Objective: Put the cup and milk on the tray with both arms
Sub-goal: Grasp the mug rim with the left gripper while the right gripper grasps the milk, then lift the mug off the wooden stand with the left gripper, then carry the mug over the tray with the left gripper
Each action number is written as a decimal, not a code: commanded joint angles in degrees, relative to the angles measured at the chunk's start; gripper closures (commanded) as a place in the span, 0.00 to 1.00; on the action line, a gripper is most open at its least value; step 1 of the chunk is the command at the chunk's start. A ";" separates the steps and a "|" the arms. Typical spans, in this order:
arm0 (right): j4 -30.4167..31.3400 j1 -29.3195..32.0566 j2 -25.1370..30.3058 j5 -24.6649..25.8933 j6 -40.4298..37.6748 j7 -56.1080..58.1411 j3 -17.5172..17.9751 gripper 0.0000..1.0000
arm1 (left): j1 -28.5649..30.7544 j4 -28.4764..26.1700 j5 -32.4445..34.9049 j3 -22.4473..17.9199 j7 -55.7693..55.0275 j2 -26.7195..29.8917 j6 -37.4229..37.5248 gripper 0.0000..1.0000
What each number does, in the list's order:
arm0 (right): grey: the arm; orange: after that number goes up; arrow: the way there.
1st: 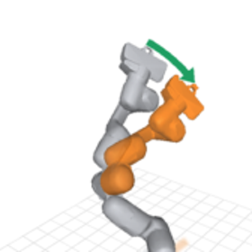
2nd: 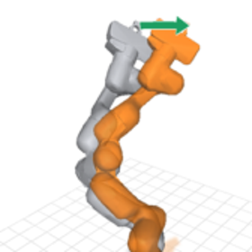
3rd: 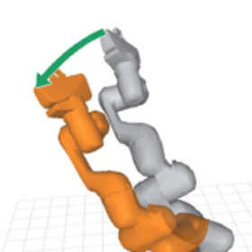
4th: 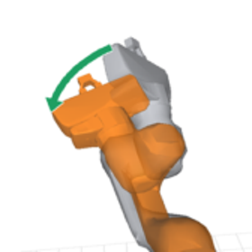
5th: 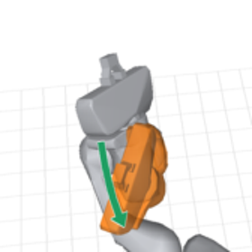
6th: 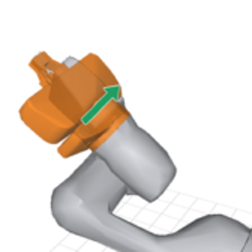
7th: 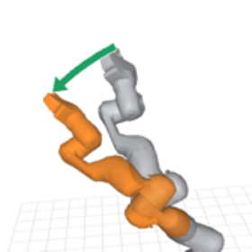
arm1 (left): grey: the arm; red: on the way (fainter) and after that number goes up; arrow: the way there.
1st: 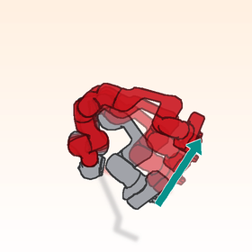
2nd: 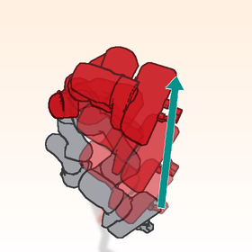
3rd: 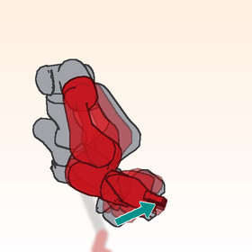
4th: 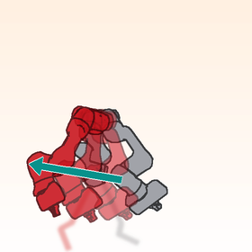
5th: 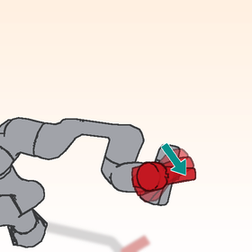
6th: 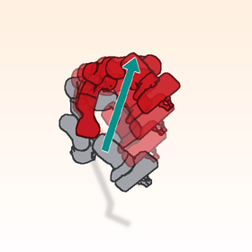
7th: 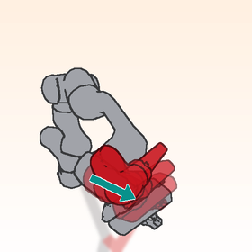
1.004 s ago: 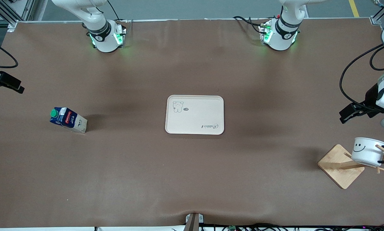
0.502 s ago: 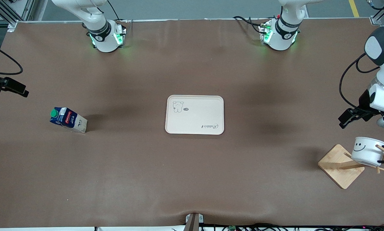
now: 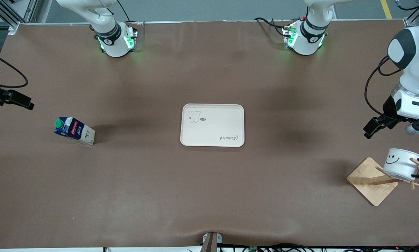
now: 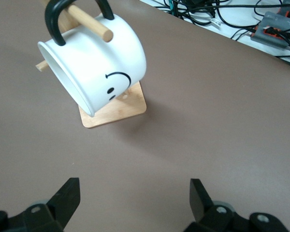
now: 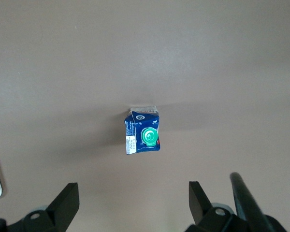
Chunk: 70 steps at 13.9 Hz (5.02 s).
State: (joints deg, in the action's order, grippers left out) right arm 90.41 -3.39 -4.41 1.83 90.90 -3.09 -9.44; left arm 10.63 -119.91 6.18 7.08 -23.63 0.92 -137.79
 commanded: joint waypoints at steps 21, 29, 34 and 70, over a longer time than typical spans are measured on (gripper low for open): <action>2.38 0.93 -9.57 -0.60 4.36 -0.16 -0.06 0.00 | 6.69 0.02 6.83 0.57 8.86 -9.79 -22.09 0.30; 13.64 2.08 -9.48 -1.74 15.52 0.01 0.03 0.00 | 6.60 -0.06 10.61 0.57 8.95 -10.14 -22.09 0.74; 17.69 2.07 -9.48 -2.00 20.98 -0.07 0.03 0.00 | 5.90 -0.06 10.70 0.66 8.95 -10.14 -22.00 0.88; 6.10 2.34 -9.65 -2.27 18.17 -0.07 0.03 0.99 | -12.10 27.35 -0.64 25.18 -28.54 -24.10 25.64 1.00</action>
State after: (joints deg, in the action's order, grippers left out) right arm 98.37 -1.29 -14.31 0.30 110.61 -3.08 -9.63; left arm 1.70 -97.02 6.00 32.18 -46.15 -18.91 -114.16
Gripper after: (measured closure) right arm 0.427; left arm 0.916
